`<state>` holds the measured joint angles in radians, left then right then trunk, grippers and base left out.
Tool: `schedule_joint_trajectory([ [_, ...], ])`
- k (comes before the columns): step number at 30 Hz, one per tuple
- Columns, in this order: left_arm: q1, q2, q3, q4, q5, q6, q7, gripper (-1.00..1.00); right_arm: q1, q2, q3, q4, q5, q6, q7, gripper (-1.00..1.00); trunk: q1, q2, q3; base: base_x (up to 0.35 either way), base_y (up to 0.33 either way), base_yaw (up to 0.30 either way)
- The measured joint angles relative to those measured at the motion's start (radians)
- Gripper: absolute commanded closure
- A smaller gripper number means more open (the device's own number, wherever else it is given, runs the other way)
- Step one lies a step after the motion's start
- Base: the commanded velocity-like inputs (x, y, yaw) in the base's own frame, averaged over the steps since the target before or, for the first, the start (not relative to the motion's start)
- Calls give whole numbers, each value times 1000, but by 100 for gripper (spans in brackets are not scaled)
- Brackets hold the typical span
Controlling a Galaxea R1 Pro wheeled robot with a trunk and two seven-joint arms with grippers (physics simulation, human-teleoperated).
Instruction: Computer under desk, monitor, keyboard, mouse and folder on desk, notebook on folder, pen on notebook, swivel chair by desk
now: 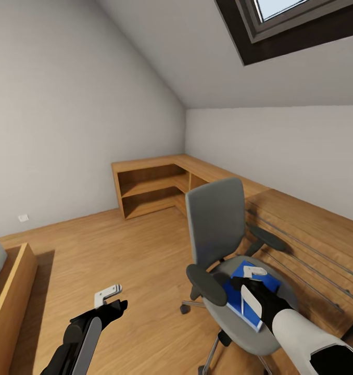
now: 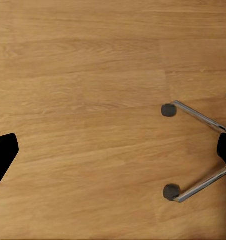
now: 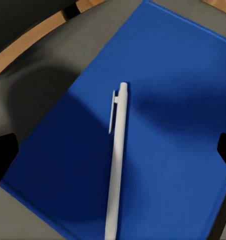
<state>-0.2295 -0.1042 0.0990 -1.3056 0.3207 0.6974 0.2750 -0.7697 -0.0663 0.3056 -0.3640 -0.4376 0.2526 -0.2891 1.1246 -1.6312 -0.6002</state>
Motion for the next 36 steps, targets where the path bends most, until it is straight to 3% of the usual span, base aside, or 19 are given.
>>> schedule_joint_trajectory([
  [8, 0, 1, -1, 0, 0, 1, 0, -100, 0, 0, 0, 0, 0, 1, 0, -100, 4, -7, -3, 0, 0, 0],
  [18, 0, 1, -1, 0, 0, 0, 1, -100, 0, 0, 0, 0, 0, 1, 0, -100, 42, -77, -34, 0, 0, 0],
  [25, 0, 1, -1, 0, 0, 1, 0, -100, 0, 0, 0, 0, 0, 0, 0, -100, 42, -77, -35, 0, 0, 0],
  [30, 0, 1, -1, 0, 0, 0, 1, -100, 0, 0, 0, 0, 0, 1, 0, -100, 61, -112, -50, 0, 0, 0],
  [36, 0, 1, -1, 0, 1, 1, 0, -100, 0, 0, 1, 0, 1, 1, 0, -100, 61, -112, -50, 0, 0, 0],
])
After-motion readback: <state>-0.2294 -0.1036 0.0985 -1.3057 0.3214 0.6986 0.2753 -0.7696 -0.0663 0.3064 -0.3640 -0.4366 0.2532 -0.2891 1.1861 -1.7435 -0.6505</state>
